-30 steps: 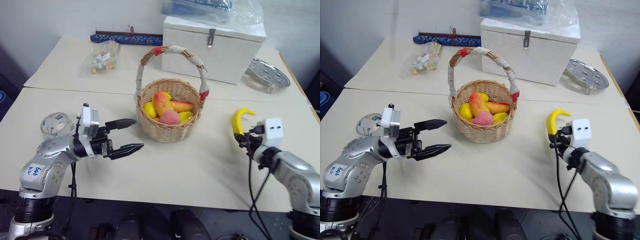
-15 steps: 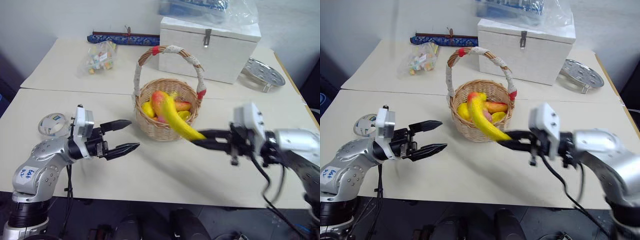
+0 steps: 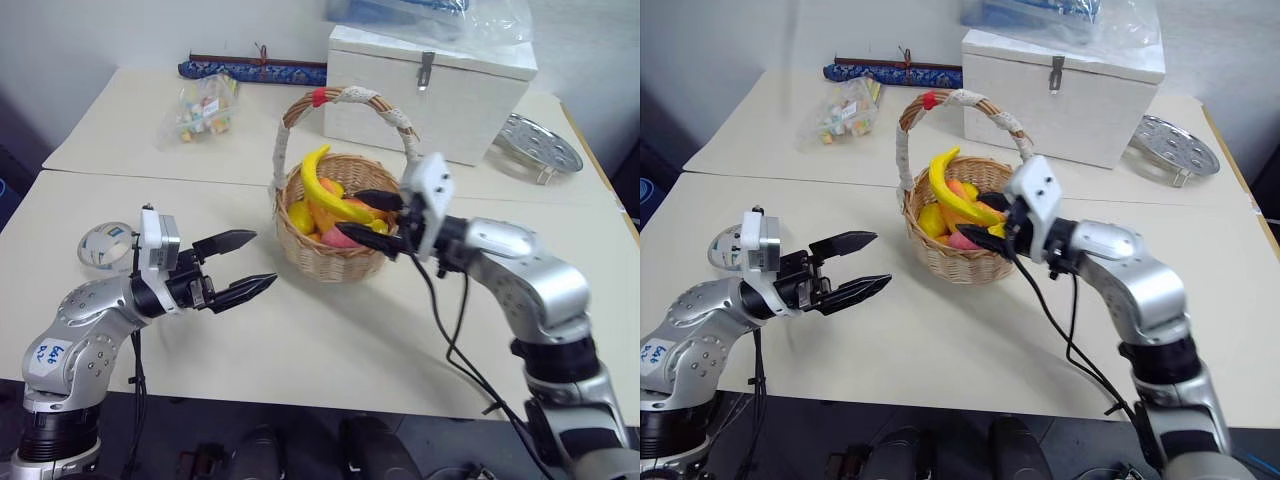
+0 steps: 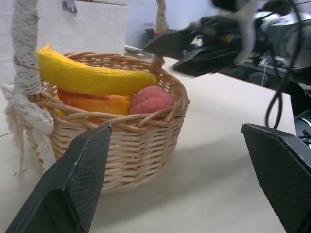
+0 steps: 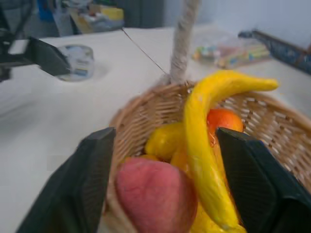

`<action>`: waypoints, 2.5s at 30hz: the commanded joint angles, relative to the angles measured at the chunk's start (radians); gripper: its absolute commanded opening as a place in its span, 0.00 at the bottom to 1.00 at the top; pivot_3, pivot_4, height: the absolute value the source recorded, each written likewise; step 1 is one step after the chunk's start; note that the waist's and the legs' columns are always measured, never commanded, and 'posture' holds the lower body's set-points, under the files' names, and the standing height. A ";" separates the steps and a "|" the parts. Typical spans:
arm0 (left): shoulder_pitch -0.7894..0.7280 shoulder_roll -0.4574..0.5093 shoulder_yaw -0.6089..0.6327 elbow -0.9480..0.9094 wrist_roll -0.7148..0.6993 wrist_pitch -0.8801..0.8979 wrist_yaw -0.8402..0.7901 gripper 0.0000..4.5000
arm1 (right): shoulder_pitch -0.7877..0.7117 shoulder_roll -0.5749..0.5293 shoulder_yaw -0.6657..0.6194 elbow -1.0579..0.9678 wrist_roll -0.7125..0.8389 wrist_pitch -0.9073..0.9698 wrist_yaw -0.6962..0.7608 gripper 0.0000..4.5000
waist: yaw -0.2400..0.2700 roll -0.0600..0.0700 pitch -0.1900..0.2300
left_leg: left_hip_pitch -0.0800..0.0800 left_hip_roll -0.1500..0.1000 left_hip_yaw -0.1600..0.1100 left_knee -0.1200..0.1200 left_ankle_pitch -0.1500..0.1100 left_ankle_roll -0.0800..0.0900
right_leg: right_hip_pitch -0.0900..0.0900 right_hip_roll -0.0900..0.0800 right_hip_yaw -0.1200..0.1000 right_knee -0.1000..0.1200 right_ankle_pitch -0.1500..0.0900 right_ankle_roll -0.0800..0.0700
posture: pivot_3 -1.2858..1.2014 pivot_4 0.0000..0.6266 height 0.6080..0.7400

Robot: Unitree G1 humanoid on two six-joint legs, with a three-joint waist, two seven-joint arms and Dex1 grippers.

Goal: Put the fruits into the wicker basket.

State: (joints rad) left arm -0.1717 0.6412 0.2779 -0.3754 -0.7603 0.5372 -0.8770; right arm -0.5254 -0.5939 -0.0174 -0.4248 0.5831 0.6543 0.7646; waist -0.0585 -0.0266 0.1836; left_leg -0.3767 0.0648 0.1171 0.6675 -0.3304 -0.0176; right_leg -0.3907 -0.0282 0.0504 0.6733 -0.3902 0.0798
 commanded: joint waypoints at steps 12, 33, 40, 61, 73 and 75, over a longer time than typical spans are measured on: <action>0.001 0.029 0.057 -0.023 -0.089 0.023 0.001 1.00 | -0.165 -0.129 -0.059 0.447 -0.107 -0.272 0.233 0.96 | -0.027 0.000 0.000 | 0.017 0.000 0.002 -0.003 0.005 -0.001 | 0.016 0.003 0.002 -0.006 0.002 -0.002 | 0.52 0.24 1.00; -0.060 0.005 -0.013 0.008 -0.061 -0.025 -0.032 1.00 | -0.105 -0.111 -0.147 0.291 -0.044 -0.128 0.280 0.04 | -0.018 0.001 0.001 | 0.006 0.000 -0.002 0.000 0.003 -0.001 | 0.007 0.001 0.000 -0.001 0.002 -0.002 | 0.52 0.24 1.00; -0.162 -0.007 -0.086 0.110 -0.039 -0.032 -0.093 1.00 | 0.156 -0.088 -0.536 -0.090 0.051 0.025 -0.101 0.04 | -0.008 0.001 0.001 | 0.005 0.000 -0.002 0.000 0.004 -0.002 | 0.007 0.002 0.000 -0.002 0.002 -0.002 | 0.52 0.24 1.00; -0.293 0.012 -0.205 0.275 0.064 -0.077 -0.341 1.00 | 0.460 -0.155 -0.748 0.177 -0.072 -0.079 -0.189 0.71 | 0.004 0.002 0.000 | 0.007 0.000 0.006 -0.001 0.006 -0.004 | 0.002 0.005 0.008 0.001 0.002 -0.002 | 0.52 0.24 1.00; -0.113 0.117 -0.167 0.336 0.209 -0.236 -0.385 1.00 | 1.011 -0.181 -0.951 0.017 -0.075 -0.383 0.288 0.99 | 0.004 0.002 0.000 | 0.015 0.000 0.005 -0.004 0.005 -0.002 | 0.014 0.006 0.008 -0.010 0.004 0.001 | 0.52 0.24 1.00; -0.070 0.138 -0.176 0.364 0.269 -0.323 -0.403 1.00 | 1.001 -0.170 -0.842 -0.022 -0.089 -0.426 0.303 0.99 | -0.003 0.002 0.001 | 0.024 0.000 0.006 -0.008 0.004 -0.001 | 0.025 0.006 0.008 -0.014 0.004 0.001 | 0.52 0.24 1.00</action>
State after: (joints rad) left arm -0.2710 0.7585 0.0969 -0.0235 -0.5440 0.2994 -1.2564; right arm 0.4911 -0.7721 -0.9340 -0.3957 0.4940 0.2803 1.0451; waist -0.0616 -0.0250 0.1842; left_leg -0.3510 0.0651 0.1224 0.6572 -0.3264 -0.0188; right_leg -0.3611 -0.0222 0.0585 0.6580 -0.3859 0.0806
